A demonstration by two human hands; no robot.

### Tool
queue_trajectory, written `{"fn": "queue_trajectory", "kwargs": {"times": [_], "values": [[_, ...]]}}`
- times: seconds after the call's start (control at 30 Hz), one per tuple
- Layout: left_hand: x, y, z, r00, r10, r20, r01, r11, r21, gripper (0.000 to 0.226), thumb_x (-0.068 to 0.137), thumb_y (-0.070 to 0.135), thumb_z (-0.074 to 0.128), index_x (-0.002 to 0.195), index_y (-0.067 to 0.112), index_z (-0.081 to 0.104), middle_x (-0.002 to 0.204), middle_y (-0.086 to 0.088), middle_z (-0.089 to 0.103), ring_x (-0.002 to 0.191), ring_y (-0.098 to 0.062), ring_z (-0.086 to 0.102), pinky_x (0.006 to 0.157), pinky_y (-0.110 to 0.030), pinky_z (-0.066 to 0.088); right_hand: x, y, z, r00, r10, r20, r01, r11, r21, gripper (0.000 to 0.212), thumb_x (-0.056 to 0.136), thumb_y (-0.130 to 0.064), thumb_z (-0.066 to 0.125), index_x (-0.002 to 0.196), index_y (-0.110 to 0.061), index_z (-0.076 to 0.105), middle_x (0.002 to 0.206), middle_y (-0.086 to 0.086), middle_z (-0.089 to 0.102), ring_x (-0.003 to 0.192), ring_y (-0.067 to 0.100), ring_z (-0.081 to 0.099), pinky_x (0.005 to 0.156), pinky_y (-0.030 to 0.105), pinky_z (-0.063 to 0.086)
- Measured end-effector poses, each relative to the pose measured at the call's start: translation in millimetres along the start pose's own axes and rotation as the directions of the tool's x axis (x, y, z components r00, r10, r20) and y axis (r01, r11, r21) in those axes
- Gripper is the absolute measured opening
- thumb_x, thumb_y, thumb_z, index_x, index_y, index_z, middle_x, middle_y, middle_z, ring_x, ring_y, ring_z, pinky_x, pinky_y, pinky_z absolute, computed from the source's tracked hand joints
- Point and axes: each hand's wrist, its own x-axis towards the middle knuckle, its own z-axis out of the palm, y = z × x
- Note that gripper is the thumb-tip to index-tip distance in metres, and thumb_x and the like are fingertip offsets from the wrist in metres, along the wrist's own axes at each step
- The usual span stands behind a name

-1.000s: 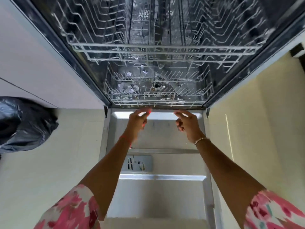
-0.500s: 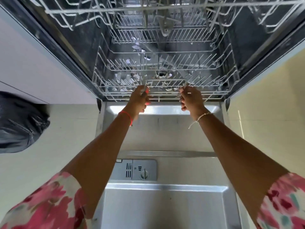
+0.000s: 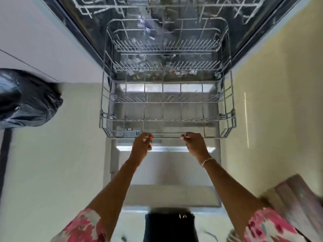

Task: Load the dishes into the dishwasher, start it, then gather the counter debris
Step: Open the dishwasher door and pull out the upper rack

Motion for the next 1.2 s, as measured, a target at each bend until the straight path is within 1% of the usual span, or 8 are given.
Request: {"fn": "queue_trajectory", "kwargs": {"times": [0.1,0.3,0.53,0.67,0.73,0.83,0.97,1.2], "values": [[-38.5,-34.0,-6.7,0.997,-0.079,0.026,0.077,0.994,0.073,0.018,0.090,-0.004,0.053,0.079,0.010,0.056,0.052,0.010,0.055,0.032,0.001,0.045,0.036,-0.007,0.032,-48.6,27.9,7.8,0.998,0.017,0.065,-0.006,0.988,-0.152,0.022,0.083,-0.007,0.064,0.067,0.007,0.064,0.057,0.013,0.059,0.050,-0.003,0.045,0.056,0.023,0.034],[-99.0,-90.4,-19.0,0.969,-0.211,0.130,0.178,0.957,0.230,0.023,0.084,-0.012,0.056,0.080,0.010,0.062,0.058,0.006,0.060,0.036,0.002,0.051,0.039,-0.008,0.037,-131.4,63.2,17.6,0.979,0.146,0.140,-0.135,0.987,-0.083,0.012,0.081,0.001,0.065,0.089,0.008,0.071,0.062,-0.005,0.052,0.041,-0.014,0.047,0.050,0.004,0.033],[-127.8,-97.3,-17.8,0.962,-0.243,0.122,0.208,0.946,0.249,0.009,0.087,-0.003,0.057,0.092,0.004,0.060,0.070,-0.006,0.055,0.034,0.001,0.047,0.040,-0.008,0.035,-162.0,76.2,30.1,0.965,0.240,0.106,-0.232,0.969,-0.088,0.019,0.085,0.000,0.061,0.101,0.005,0.070,0.079,0.009,0.065,0.050,-0.010,0.043,0.065,0.013,0.039],[-121.6,-65.0,-26.4,0.890,-0.294,0.348,0.142,0.905,0.401,0.014,0.087,0.000,0.058,0.098,0.008,0.063,0.076,-0.005,0.062,0.044,0.001,0.051,0.050,-0.013,0.040,-158.0,45.3,10.1,0.956,0.230,0.183,-0.187,0.957,-0.223,0.026,0.084,0.005,0.056,0.105,-0.001,0.069,0.102,0.018,0.070,0.070,0.007,0.060,0.063,0.006,0.039],[-118.0,-26.4,-33.0,0.845,-0.304,0.440,0.084,0.888,0.452,0.024,0.088,0.002,0.058,0.110,0.009,0.062,0.071,0.004,0.059,0.039,0.004,0.048,0.048,-0.009,0.039,-150.0,12.6,-7.6,0.955,0.214,0.206,-0.180,0.969,-0.172,0.031,0.083,0.008,0.052,0.108,-0.002,0.068,0.083,0.007,0.070,0.055,-0.004,0.056,0.049,0.003,0.038],[-114.7,62.9,-40.3,0.898,-0.175,0.404,0.056,0.955,0.290,0.032,0.087,0.000,0.059,0.116,0.013,0.057,0.069,-0.002,0.055,0.036,0.003,0.045,0.040,-0.006,0.034,-128.7,-61.2,-40.4,0.969,0.149,0.195,-0.153,0.988,0.004,0.026,0.085,0.005,0.055,0.107,0.000,0.067,0.053,-0.018,0.049,0.032,-0.006,0.044,0.039,0.007,0.034],[-94.0,184.3,-45.7,0.967,0.079,0.241,-0.052,0.992,-0.118,0.018,0.088,0.001,0.055,0.100,0.011,0.063,0.063,0.005,0.060,0.043,-0.002,0.044,0.036,-0.009,0.032,-91.2,-172.3,-91.8,0.991,0.064,0.119,-0.106,0.916,0.387,0.014,0.087,-0.004,0.059,0.097,-0.008,0.068,0.039,-0.010,0.047,0.035,0.006,0.035,0.036,0.015,0.029],[-21.0,330.7,-29.5,0.939,0.342,0.046,-0.318,0.908,-0.272,0.014,0.088,-0.002,0.055,0.099,0.006,0.059,0.045,0.010,0.055,0.032,0.000,0.032,0.034,-0.010,0.025,-6.7,-305.1,-150.2,0.998,-0.070,-0.005,0.057,0.764,0.643,0.014,0.090,-0.006,0.055,0.087,-0.015,0.066,0.041,-0.005,0.043,0.035,0.008,0.035,0.039,0.013,0.027]]}}
